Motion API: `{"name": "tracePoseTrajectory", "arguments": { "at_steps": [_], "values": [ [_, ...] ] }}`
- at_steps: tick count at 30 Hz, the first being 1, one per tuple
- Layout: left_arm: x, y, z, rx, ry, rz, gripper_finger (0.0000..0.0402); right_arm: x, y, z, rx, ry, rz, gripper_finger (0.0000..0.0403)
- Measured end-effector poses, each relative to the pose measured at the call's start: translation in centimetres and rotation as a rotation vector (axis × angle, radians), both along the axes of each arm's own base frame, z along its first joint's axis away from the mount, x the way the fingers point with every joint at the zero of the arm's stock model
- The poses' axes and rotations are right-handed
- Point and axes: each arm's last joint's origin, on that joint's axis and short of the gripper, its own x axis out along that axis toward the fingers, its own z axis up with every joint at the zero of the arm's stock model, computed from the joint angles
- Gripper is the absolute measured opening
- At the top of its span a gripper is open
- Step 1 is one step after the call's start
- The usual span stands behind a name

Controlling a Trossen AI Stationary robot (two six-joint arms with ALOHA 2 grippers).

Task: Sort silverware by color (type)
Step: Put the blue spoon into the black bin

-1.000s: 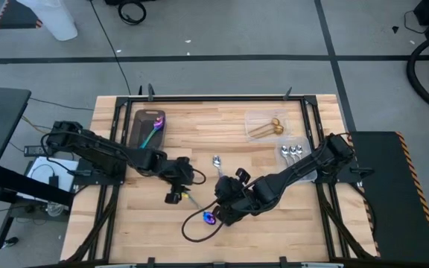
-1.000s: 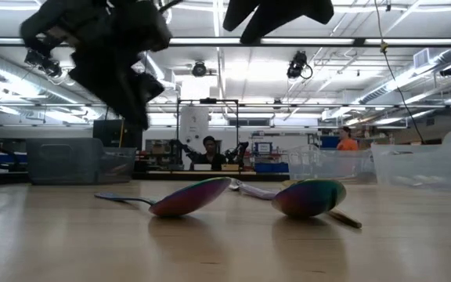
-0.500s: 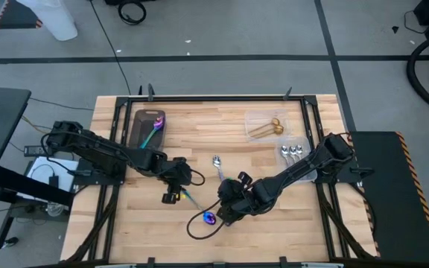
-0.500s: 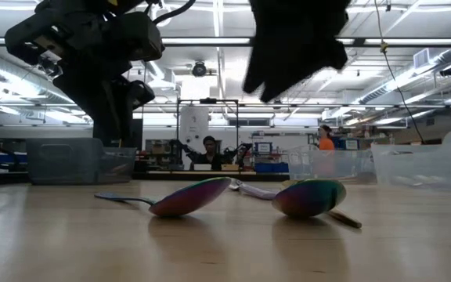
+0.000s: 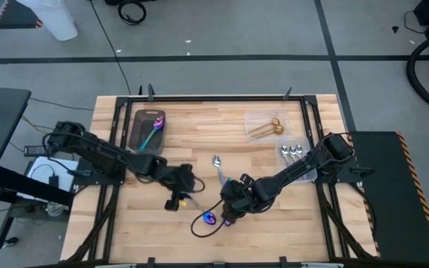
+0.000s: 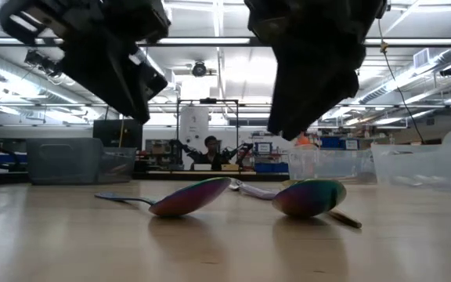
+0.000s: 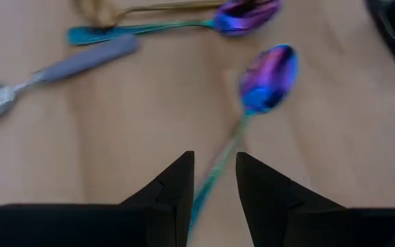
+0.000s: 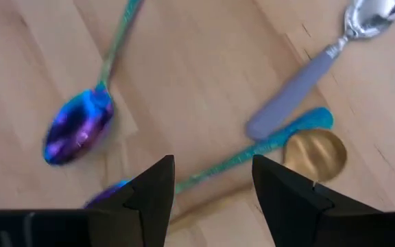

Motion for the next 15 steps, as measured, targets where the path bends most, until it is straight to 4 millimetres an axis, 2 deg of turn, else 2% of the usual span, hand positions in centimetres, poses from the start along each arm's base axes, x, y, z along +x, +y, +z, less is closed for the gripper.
{"name": "tracePoseTrajectory", "arguments": {
  "at_steps": [8, 15],
  "values": [
    [0.4, -2.8, -1.8, 0.045, -0.023, -0.121, 0.0117, -1.7, 0.7, 0.0, -0.048, 0.126, 0.050, 0.0206],
    [1.0, -3.7, -3.9, 0.159, -0.015, -0.141, 0.0117, -2.8, 1.7, 0.9, -0.151, 0.084, 0.064, 0.0206]
  ]
}}
